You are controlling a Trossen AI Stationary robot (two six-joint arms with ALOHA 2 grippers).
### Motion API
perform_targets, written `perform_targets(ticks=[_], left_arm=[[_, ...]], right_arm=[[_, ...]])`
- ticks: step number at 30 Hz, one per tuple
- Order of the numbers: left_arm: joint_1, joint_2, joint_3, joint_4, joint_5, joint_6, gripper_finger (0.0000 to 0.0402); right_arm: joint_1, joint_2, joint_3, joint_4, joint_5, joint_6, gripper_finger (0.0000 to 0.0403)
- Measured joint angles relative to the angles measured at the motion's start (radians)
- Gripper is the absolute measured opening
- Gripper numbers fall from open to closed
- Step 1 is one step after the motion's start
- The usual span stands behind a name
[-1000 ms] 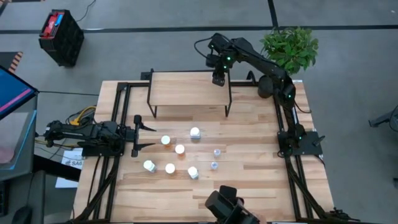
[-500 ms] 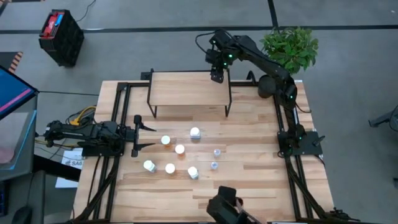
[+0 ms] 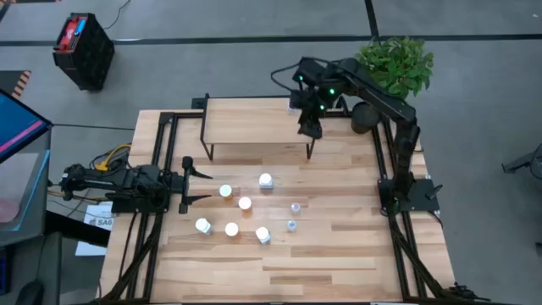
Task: Pick and place medicine bottles onto shelf by color
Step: Put the top transparent pill bottle on the shelf aligned with the other transparent pill bottle
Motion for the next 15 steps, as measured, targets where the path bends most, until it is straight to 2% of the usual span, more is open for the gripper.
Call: perform_targets(ticks=[7, 15], left_arm=[[0.0, 0.0, 0.0, 0.0, 0.0, 0.0, 0.0261], [0.0, 0.0, 0.0, -0.001, 0.0, 0.0, 0.0261]], right_arm=[[0.174, -0.173, -0.234, 0.017, 0.0, 0.03, 0.0227], [0.355, -0.39, -0.614, 0.279, 0.001, 0.193, 0.0211]])
